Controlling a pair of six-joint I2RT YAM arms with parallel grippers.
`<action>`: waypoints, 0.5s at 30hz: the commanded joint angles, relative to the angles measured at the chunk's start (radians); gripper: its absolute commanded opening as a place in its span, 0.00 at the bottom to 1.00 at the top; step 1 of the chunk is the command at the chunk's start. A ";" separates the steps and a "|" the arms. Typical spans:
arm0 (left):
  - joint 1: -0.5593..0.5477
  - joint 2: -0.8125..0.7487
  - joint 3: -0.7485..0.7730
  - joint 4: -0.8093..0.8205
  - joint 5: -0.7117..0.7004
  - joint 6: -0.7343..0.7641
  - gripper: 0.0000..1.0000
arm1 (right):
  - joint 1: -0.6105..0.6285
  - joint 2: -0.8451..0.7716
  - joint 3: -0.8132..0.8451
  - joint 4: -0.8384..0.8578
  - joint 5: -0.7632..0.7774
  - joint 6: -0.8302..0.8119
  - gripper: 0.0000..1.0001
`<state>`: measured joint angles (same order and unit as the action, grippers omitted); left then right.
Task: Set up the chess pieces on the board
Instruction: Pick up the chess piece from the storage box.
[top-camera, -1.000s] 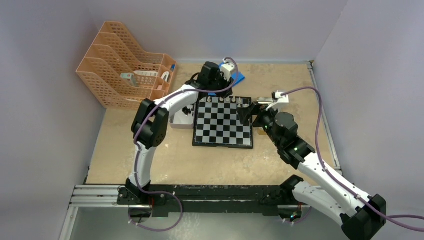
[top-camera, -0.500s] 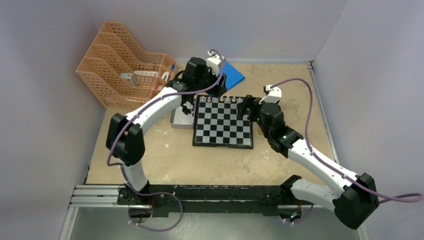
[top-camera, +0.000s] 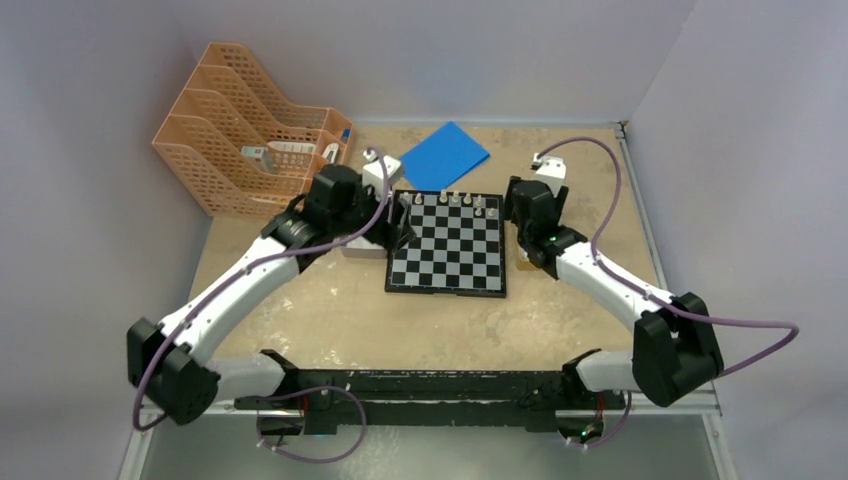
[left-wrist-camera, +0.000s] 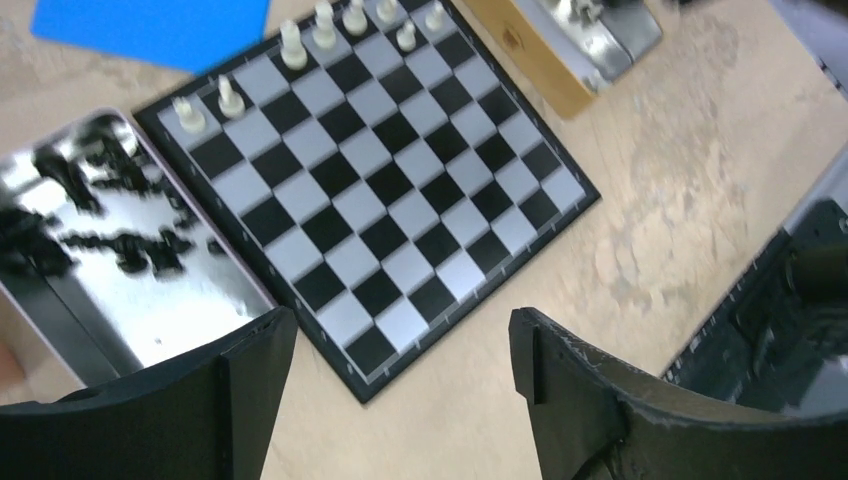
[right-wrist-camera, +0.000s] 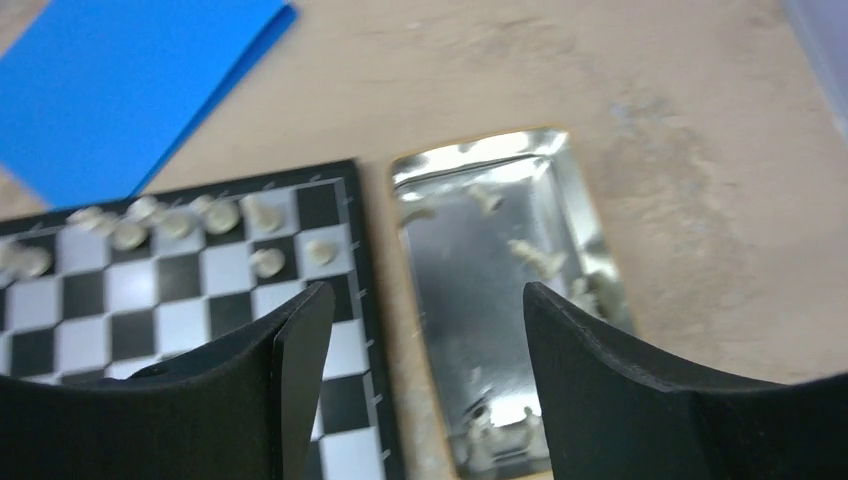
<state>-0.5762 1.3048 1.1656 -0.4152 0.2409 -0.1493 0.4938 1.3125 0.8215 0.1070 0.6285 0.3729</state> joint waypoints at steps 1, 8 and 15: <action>0.004 -0.168 -0.161 -0.005 0.045 -0.048 0.80 | -0.108 0.030 0.077 0.006 0.056 -0.087 0.71; 0.003 -0.350 -0.297 -0.002 0.069 -0.043 0.84 | -0.174 0.146 0.120 -0.008 0.102 -0.255 0.69; 0.004 -0.379 -0.313 0.002 0.161 -0.015 0.85 | -0.182 0.144 0.069 0.071 -0.086 -0.576 0.45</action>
<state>-0.5762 0.9470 0.8616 -0.4564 0.3389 -0.1722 0.3126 1.4937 0.9058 0.0978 0.6281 0.0345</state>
